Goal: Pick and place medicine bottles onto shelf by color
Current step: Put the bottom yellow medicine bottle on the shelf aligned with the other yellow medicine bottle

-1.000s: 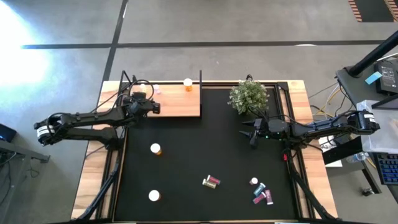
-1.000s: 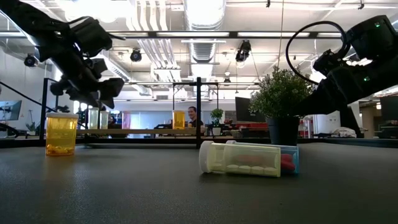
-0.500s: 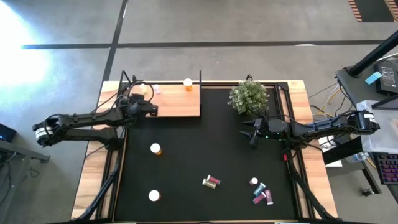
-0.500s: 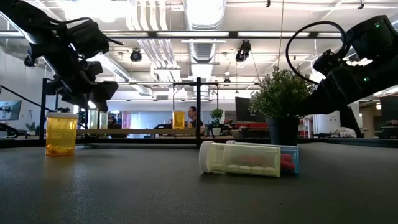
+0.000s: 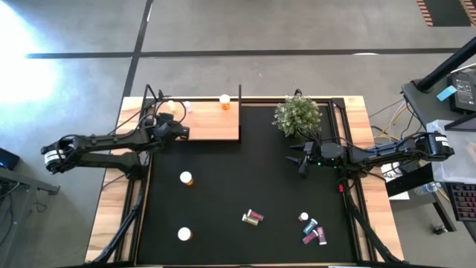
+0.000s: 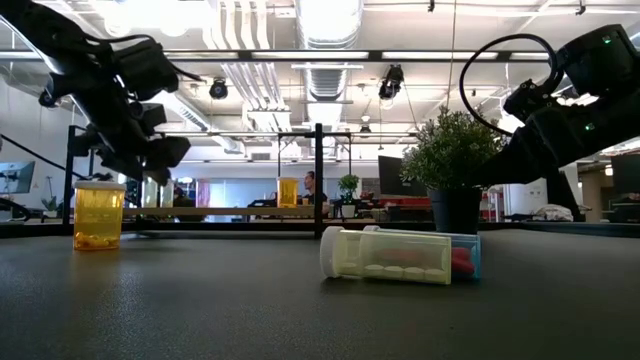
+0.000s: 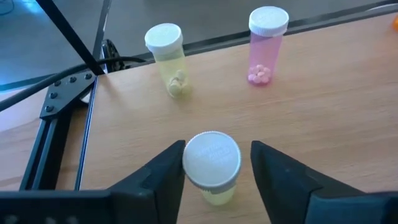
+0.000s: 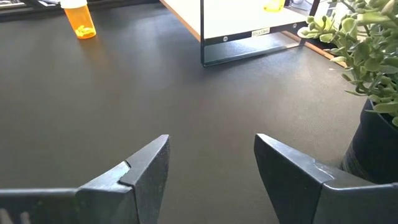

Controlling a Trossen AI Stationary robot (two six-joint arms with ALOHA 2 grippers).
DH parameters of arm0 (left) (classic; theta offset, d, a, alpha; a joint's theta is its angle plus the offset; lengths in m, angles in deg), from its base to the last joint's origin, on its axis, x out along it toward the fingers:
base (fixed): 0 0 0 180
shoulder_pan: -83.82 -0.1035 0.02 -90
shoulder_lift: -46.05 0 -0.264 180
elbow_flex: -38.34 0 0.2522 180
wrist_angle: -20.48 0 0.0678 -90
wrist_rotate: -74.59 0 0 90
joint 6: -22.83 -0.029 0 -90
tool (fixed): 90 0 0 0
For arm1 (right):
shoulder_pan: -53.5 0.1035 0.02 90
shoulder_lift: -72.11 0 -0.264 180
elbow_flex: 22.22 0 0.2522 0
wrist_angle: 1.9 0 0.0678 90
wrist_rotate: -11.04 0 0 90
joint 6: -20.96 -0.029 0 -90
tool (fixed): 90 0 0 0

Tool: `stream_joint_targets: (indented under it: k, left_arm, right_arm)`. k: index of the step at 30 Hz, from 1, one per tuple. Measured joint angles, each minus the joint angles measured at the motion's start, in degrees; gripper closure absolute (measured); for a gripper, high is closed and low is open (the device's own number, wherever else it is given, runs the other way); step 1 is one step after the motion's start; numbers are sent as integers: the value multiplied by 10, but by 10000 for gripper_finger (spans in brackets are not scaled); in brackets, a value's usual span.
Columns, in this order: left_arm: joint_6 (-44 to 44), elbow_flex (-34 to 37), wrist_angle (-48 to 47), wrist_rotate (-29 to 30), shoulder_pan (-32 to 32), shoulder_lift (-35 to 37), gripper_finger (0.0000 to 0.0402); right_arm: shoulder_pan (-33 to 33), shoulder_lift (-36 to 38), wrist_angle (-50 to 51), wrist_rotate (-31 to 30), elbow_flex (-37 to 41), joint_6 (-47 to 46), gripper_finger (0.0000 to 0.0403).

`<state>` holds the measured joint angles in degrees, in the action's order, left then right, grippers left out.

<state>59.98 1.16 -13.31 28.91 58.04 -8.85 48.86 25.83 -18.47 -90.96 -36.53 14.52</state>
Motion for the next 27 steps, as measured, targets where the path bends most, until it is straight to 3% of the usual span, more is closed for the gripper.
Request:
stream_joint_targets:
  k: [16, 22, 27]
  left_arm:
    - [0, 1, 21, 2, 0, -31, 300]
    - [0, 1, 27, 3, 0, -34, 308]
    - [0, 1, 34, 37, 0, -33, 309]
  right_arm:
    - [0, 0, 0, 0, 0, 0, 179]
    - [0, 0, 0, 0, 0, 0, 179]
    - [0, 0, 0, 0, 0, 0, 179]
